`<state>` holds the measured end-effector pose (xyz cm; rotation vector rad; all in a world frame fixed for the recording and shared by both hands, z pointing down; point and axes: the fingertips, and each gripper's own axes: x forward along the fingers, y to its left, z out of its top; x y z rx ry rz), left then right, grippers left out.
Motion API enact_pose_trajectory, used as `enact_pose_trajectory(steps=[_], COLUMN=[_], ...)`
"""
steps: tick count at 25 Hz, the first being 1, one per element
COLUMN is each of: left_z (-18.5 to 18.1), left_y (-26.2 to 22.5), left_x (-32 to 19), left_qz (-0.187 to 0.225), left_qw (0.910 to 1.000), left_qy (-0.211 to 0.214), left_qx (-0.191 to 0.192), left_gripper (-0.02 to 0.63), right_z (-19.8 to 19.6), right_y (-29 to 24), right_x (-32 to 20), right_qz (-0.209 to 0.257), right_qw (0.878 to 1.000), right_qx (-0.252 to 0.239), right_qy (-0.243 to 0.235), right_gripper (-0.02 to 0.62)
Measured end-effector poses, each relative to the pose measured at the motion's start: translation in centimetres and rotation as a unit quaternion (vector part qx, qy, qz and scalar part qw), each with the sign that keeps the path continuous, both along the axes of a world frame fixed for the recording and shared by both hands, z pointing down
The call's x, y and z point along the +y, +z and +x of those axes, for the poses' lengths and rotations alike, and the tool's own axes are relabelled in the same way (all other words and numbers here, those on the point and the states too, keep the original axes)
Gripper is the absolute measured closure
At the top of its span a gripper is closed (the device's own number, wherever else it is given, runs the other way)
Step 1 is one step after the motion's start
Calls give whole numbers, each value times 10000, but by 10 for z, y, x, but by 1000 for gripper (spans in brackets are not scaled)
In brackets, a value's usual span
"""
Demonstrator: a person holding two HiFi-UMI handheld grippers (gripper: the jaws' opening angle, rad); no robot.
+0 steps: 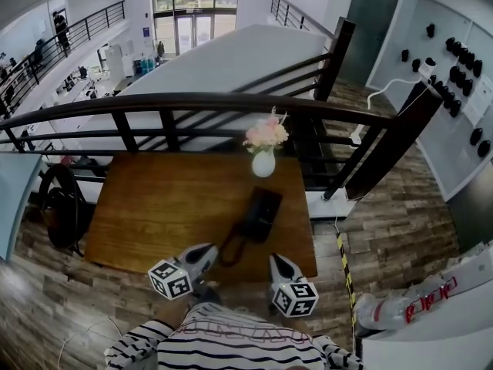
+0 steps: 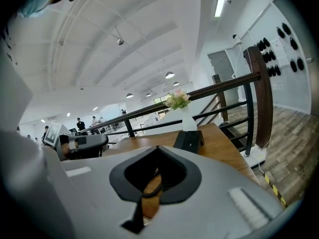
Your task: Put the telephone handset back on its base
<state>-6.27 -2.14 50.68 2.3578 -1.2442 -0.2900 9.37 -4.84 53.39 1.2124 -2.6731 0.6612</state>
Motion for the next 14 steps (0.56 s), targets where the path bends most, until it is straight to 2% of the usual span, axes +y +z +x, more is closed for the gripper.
enact_pose_trajectory(steps=[14], left_z=[-7], left_y=[3], left_x=[0], left_qz=[-22], left_qw=[10000], left_qy=[-53], left_qx=[18], left_gripper=[606], right_z=[-6], right_y=[-4], right_x=[-4], right_qz=[111], right_qw=[9999], right_qx=[30], right_qy=[26], right_gripper=[595])
